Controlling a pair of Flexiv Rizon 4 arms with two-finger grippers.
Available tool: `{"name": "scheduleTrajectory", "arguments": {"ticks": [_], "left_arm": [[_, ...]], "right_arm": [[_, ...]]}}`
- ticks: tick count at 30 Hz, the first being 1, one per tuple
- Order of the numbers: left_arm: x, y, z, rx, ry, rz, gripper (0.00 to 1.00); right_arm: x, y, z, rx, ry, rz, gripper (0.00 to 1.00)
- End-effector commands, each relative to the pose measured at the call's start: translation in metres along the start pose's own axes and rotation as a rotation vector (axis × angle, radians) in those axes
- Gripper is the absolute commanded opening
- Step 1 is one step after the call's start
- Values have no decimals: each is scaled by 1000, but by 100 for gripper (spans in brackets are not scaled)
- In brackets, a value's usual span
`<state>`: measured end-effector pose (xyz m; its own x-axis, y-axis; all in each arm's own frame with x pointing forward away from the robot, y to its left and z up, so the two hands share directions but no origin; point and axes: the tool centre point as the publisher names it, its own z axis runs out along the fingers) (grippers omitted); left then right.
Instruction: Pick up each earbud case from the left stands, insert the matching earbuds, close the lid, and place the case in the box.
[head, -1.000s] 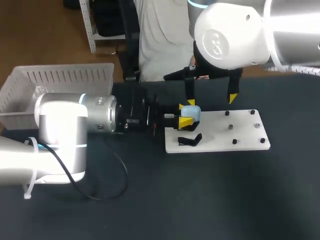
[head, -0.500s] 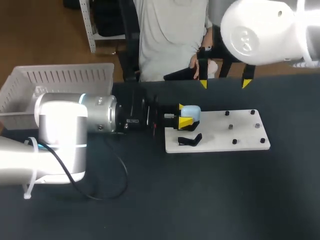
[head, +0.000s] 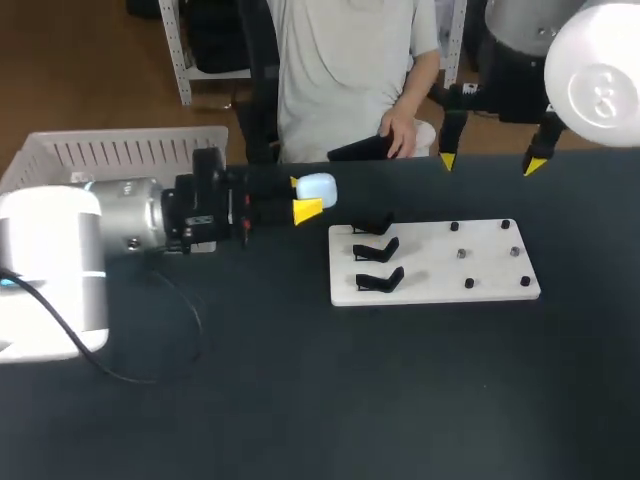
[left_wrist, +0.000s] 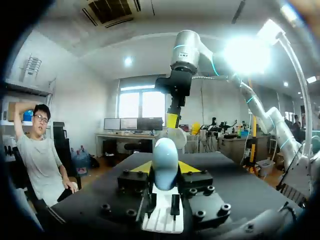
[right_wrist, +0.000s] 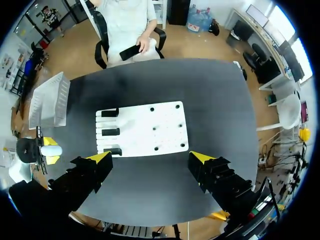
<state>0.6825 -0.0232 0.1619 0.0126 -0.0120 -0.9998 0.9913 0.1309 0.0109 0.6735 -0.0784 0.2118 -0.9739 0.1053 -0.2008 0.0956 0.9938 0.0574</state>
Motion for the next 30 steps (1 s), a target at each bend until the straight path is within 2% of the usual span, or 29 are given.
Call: {"name": "scheduleTrajectory", "arguments": {"ticks": [1,6,10,14,18,23,25,27,30], "left_arm": [[-22,4,-75,-188,112,28,0],[-26,32,-131,-290,246,28,0],[-14,53,-173,-381,361,-15,0],[-1,72,-204,-487,418,-75,0],[16,102,-237,-592,441,-136,0],[24,143,-251,-621,512,-141,0],[27,158,-254,-640,517,-152,0],[30,170,-256,-643,544,-147,0],[30,178,-251,-629,562,-138,0]], "right_arm": [[3,-1,0,0,-29,3,100],[3,-1,0,0,-29,3,100],[3,-1,0,0,-29,3,100],[3,-1,0,0,-29,3,100],[3,-1,0,0,-29,3,100],[3,-1,0,0,-29,3,100],[3,-1,0,0,-29,3,100],[3,-1,0,0,-29,3,100],[3,-1,0,0,-29,3,100]]}}
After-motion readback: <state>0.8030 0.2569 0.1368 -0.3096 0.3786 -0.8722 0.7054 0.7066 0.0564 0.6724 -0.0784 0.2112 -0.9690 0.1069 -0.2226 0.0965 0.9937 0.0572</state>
